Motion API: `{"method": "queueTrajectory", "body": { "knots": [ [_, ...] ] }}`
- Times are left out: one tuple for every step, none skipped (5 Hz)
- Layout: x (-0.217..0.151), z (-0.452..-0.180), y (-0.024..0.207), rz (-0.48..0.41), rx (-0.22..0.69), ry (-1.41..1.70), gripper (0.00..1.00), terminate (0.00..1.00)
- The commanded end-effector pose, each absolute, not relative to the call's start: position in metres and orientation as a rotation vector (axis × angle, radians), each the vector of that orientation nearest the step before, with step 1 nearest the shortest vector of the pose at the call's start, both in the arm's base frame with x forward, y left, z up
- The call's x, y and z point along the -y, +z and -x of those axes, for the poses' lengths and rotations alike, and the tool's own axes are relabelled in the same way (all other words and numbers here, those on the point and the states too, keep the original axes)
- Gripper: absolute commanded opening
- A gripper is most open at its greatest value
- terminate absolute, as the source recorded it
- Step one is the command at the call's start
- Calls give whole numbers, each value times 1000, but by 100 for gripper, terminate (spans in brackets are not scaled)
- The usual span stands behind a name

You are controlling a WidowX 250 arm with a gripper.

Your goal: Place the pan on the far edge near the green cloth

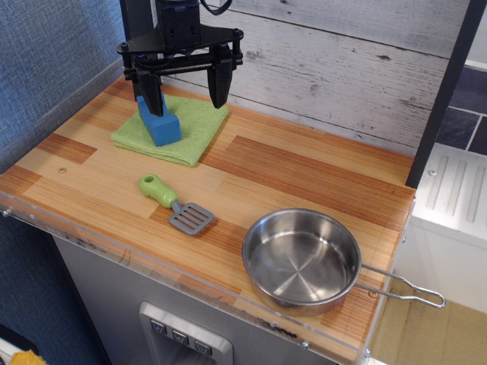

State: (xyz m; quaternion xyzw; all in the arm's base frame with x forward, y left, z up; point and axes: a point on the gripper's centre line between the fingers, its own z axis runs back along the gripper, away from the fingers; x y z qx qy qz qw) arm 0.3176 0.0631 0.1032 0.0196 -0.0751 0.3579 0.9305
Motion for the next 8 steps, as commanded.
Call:
{"method": "queueTrajectory", "body": {
  "knots": [
    [-63, -318, 103, -40, 154, 733, 100, 0],
    [-47, -311, 100, -55, 156, 664, 100, 0],
    [-27, -303, 96, -29, 170, 578, 100, 0],
    [-6, -290, 88, -7, 177, 444, 100, 0],
    [13, -274, 77, 20, 167, 307, 100, 0],
    [19, -254, 64, 34, 137, 192, 100, 0],
    [24, -241, 50, 35, 119, 89, 100, 0],
    [28, -236, 41, 9, 112, 78, 100, 0]
  ]
}}
